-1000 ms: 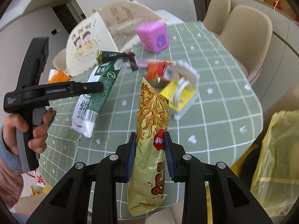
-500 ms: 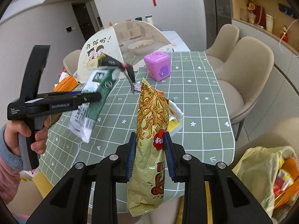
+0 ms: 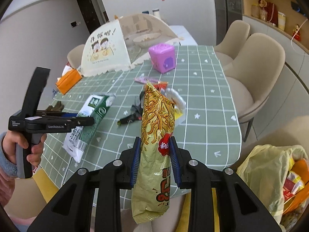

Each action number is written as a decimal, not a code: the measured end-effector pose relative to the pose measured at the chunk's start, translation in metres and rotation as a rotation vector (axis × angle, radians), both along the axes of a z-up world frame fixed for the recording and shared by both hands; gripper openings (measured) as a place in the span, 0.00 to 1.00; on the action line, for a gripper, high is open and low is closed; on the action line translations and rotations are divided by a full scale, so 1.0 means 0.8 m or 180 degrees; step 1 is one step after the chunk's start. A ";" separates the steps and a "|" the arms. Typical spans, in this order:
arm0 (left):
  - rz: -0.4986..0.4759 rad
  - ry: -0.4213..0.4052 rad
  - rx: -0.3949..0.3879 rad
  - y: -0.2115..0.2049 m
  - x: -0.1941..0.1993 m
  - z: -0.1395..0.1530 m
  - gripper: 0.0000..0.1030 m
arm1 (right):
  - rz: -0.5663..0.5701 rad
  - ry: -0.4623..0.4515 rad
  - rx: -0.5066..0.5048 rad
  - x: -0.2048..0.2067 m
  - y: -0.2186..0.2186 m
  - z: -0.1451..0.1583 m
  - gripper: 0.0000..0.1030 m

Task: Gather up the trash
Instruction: 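Carry the milk carton and gold bag over the bin with both grippers, then open the right gripper to drop the gold bag into the bin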

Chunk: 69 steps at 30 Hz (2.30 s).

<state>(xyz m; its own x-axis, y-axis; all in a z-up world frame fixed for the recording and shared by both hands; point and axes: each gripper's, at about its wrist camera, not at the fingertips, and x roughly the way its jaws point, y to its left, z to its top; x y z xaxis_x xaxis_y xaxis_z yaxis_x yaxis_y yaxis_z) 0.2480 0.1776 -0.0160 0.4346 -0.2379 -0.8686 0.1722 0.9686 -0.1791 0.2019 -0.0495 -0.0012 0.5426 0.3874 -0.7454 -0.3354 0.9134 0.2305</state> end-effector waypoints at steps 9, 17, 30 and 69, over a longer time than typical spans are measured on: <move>-0.0145 -0.1093 -0.0305 -0.083 -0.016 0.127 0.44 | -0.0147 -0.0596 0.0037 -0.023 -0.059 0.082 0.27; -0.0333 -0.1335 -0.0747 -0.197 -0.022 0.157 0.44 | -0.0541 -0.0862 -0.0158 -0.066 -0.180 0.120 0.27; -0.0741 -0.1037 -0.0873 -0.369 -0.063 0.130 0.44 | -0.1027 -0.0741 -0.0235 -0.115 -0.347 0.082 0.27; -0.0810 -0.0504 -0.0696 -0.430 -0.084 0.041 0.44 | -0.1005 -0.0047 -0.0109 -0.090 -0.386 -0.030 0.48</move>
<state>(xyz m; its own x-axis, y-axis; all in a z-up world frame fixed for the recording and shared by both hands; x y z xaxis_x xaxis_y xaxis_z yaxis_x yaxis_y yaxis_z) 0.1808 -0.1664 0.0168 0.4626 -0.5283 -0.7120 0.4449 0.8329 -0.3290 0.1296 -0.3579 -0.0253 0.6428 0.1729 -0.7463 -0.0372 0.9801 0.1951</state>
